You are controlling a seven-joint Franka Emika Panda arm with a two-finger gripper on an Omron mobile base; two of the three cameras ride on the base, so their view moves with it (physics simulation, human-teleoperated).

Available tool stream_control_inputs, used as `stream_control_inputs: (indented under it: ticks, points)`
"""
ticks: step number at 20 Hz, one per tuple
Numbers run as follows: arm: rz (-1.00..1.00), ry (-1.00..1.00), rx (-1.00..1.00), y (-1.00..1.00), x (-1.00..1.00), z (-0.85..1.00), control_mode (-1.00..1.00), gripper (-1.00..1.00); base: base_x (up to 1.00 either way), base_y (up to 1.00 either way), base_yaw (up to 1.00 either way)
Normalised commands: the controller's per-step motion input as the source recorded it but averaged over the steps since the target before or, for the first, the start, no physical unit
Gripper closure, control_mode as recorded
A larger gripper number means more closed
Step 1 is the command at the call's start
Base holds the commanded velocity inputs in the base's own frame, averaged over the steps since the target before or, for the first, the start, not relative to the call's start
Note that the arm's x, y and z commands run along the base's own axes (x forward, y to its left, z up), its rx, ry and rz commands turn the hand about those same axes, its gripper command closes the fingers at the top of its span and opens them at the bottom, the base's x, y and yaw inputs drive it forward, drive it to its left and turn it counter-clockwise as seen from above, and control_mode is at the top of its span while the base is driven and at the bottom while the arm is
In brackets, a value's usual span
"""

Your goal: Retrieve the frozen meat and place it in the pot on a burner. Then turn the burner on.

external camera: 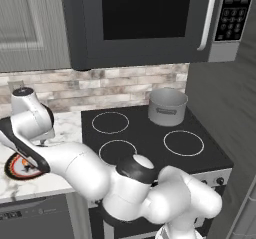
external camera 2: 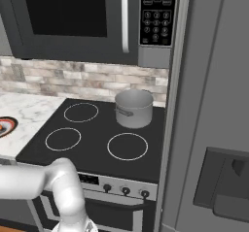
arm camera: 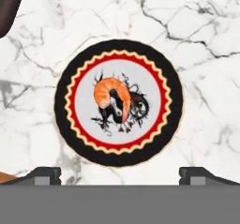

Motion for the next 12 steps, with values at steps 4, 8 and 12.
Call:
stream_control_inputs:
  ticks: [4,8,12]
  points:
    - [0.0,0.0,0.0,0.0,0.0,-0.17,-1.0,-1.0,0.0,0.0,0.0]
    - [0.0,0.0,0.0,0.0,0.04,-0.25,-1.0,-1.0,0.0,0.0,0.0]
    - [0.0,0.0,0.0,0.0,0.03,-0.22,-1.0,-1.0,0.0,0.0,0.0]
